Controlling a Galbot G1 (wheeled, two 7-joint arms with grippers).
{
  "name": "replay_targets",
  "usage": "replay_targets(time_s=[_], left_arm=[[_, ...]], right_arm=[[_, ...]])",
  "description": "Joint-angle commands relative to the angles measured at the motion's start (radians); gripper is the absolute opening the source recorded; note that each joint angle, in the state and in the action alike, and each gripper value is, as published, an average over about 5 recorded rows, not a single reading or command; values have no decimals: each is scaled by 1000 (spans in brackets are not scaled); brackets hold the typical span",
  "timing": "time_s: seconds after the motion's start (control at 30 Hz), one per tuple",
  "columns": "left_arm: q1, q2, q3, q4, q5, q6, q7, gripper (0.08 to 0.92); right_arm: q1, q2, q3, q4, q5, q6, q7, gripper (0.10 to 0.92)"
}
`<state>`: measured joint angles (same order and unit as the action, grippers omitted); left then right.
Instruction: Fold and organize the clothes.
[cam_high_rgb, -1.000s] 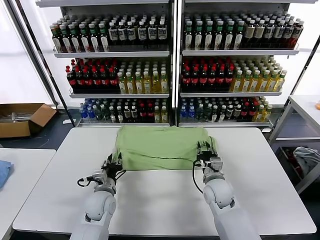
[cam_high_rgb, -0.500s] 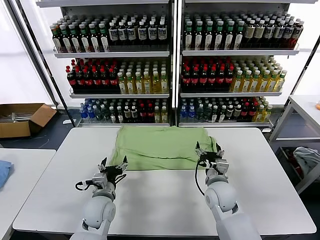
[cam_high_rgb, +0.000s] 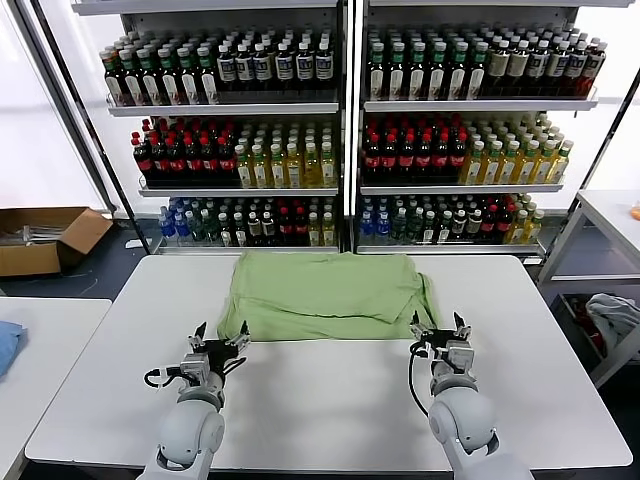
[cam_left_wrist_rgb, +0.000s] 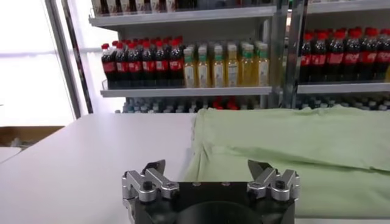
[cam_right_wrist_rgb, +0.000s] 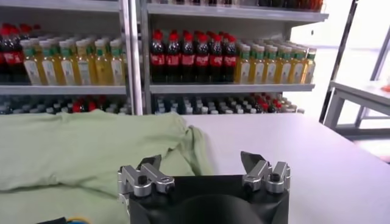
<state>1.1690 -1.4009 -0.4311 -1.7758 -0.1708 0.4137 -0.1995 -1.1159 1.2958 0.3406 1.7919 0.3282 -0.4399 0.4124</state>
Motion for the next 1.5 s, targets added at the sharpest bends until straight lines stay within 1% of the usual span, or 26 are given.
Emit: replay_targets(time_s=[0.03,0.33,0.43,0.57,0.67,0.97,1.07,1.17,1.27,1.33,1.4,1.5], left_arm=[[-8,1,2,46,24,3,4,823],[-31,3,3,92,31,4,5,823],[-37,4,2,111,31,11,5,823],[-32,4,0,120,27,21,7,801],[-26,6,1,120,22,24,11,732],[-25,10,0,121,16,25,22,472],[-13,14,3,101,17,22,28,385],[13,18,10,52,23,20,27,299],[49,20,18,-24,37,14,20,212],[80,23,24,-82,44,12,15,147],[124,30,28,-145,47,14,7,102],[208,47,29,-252,48,17,-2,82]], right_arm=[[-17,-12,5,-13,3,-13,5,823],[-1,7,5,-66,26,-6,3,811],[7,20,0,-86,27,-6,2,759],[10,29,-6,-98,27,-4,3,642],[8,31,-10,-101,25,-1,2,556],[-14,25,-17,-74,8,-5,-16,296],[-24,16,-15,-54,9,-6,-22,209],[-41,8,-11,-15,10,-7,-20,138],[-69,1,-10,44,3,-5,-17,112],[-91,-2,-10,89,-4,-4,-14,112],[-127,-4,-9,154,-11,-6,-7,112],[-215,-6,-7,263,-24,-11,8,112]])
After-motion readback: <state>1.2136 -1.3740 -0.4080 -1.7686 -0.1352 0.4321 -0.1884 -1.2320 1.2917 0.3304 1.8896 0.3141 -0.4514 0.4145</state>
